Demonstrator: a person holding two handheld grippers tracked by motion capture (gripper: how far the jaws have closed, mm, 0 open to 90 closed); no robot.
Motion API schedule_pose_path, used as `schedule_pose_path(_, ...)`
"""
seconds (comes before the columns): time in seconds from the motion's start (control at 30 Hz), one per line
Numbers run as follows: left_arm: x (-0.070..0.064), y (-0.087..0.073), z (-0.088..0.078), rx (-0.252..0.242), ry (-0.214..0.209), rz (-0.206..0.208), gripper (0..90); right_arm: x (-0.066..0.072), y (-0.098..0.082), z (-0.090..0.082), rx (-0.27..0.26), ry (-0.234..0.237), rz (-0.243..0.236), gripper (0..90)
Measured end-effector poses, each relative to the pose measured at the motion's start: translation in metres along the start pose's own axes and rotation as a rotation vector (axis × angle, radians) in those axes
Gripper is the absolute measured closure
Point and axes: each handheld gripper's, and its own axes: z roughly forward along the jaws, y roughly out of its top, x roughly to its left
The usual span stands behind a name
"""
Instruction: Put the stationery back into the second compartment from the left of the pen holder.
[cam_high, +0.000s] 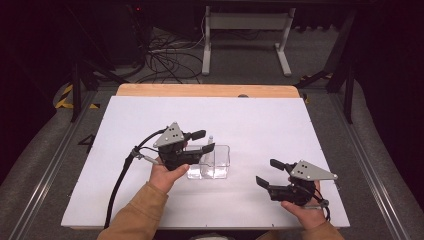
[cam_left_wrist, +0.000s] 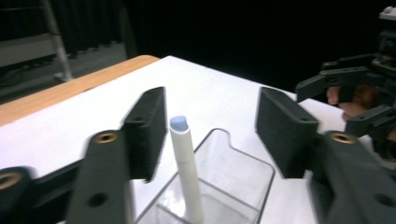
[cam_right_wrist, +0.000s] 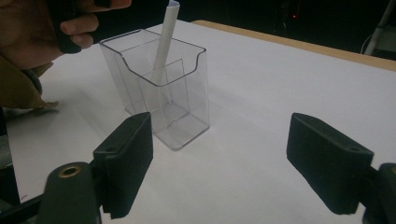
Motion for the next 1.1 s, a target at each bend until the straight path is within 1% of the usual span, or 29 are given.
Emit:
schedule_pose_path(0.03, 0.000, 0.001, -0.003, 0.000, 0.001, -0.006, 35.0, 0.000, 0.000, 0.000, 0.000, 0.000, 0.000, 23.4)
schedule_pose_path(0.07, 0.000, 0.003, -0.007, 0.005, 0.015, 0.006, 33.2, 0.000, 0.000, 0.000, -0.002, 0.000, -0.001, 23.4)
schedule_pose_path(0.1, -0.001, 0.005, -0.011, 0.007, 0.030, 0.004, 29.8, 0.000, 0.000, 0.000, -0.002, -0.001, -0.002, 23.4)
schedule_pose_path(0.13, -0.001, 0.006, -0.014, 0.008, 0.034, 0.003, 26.4, 0.000, 0.001, 0.000, -0.004, -0.001, -0.001, 23.4)
schedule_pose_path(0.23, -0.001, 0.010, -0.025, -0.003, 0.058, 0.005, 21.6, 0.000, 0.001, 0.000, -0.005, -0.003, 0.001, 23.3)
schedule_pose_path(0.33, -0.001, 0.011, -0.032, 0.000, 0.070, 0.023, 19.9, 0.000, 0.001, 0.000, -0.007, -0.005, 0.001, 23.3)
schedule_pose_path(0.43, -0.002, 0.012, -0.036, 0.014, 0.095, 0.048, 18.1, 0.001, 0.001, 0.000, -0.009, -0.006, 0.001, 23.2)
schedule_pose_path(0.63, -0.004, 0.013, -0.047, 0.017, 0.103, 0.067, 16.0, 0.000, 0.001, -0.001, -0.013, -0.009, -0.001, 23.0)
schedule_pose_path(0.67, -0.004, 0.013, -0.049, 0.014, 0.103, 0.059, 15.8, 0.000, 0.001, -0.001, -0.012, -0.009, -0.003, 23.0)
schedule_pose_path(0.77, -0.003, 0.012, -0.056, 0.015, 0.113, 0.056, 15.3, 0.001, 0.001, -0.001, -0.014, -0.011, -0.003, 23.1)
schedule_pose_path(0.83, -0.003, 0.009, -0.061, 0.017, 0.118, 0.053, 15.3, 0.001, 0.001, -0.001, -0.026, -0.007, -0.009, 23.7)
schedule_pose_path(0.97, 0.000, 0.001, -0.076, 0.033, 0.148, 0.065, 15.0, 0.001, 0.001, -0.002, -0.049, 0.003, -0.017, 24.3)
schedule_pose_path(1.07, 0.001, -0.007, -0.087, 0.032, 0.167, 0.058, 15.0, -0.002, 0.002, 0.001, -0.018, 0.041, 0.001, 21.8)
schedule_pose_path(1.1, 0.002, -0.009, -0.091, 0.035, 0.173, 0.055, 15.0, -0.002, 0.001, 0.001, -0.020, 0.036, -0.003, 21.8)
